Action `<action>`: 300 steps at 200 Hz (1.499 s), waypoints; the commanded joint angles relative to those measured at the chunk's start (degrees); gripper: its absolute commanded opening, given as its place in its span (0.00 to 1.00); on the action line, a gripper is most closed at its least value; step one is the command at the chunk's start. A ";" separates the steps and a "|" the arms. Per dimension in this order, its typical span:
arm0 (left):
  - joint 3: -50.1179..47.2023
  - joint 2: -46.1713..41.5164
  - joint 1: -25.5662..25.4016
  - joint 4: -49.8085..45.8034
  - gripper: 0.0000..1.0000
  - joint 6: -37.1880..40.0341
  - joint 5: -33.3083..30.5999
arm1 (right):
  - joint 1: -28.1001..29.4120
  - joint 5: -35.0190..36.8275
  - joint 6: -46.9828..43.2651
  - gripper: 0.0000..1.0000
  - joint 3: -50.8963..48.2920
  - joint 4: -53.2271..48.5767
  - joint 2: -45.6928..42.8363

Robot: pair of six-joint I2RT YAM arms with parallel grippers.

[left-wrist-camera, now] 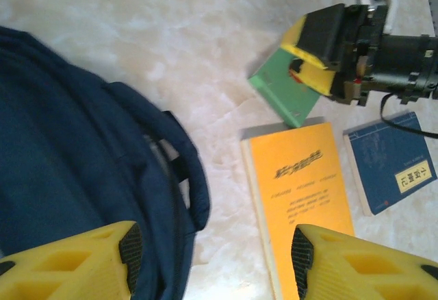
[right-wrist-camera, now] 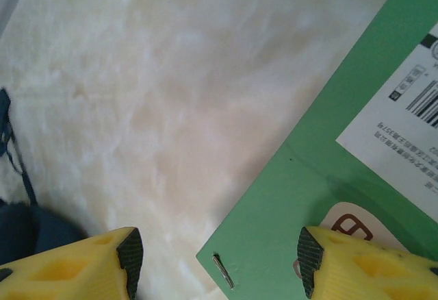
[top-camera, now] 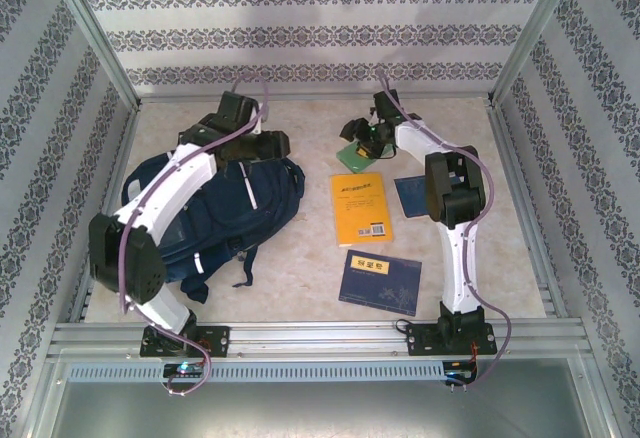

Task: Pack books, pencil case, and school supplies into a backpack

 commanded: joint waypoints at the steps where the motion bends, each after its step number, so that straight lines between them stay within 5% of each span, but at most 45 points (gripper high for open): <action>1: 5.03 4.61 -3.00 2.62 0.61 -2.77 2.22 | -0.20 -1.73 -3.76 0.67 -0.25 -1.76 -4.43; 74: 11.57 24.07 -7.70 17.33 0.63 -18.27 5.77 | -7.94 -2.33 -10.96 0.78 17.14 -9.22 4.76; 143: 21.67 38.00 -8.48 20.44 0.65 -22.46 6.52 | -9.02 -1.92 -11.30 0.82 33.80 -15.98 17.48; 300: 36.82 48.52 -8.84 7.90 0.64 -20.59 5.51 | -9.30 -6.48 -15.24 0.73 11.88 -13.27 5.98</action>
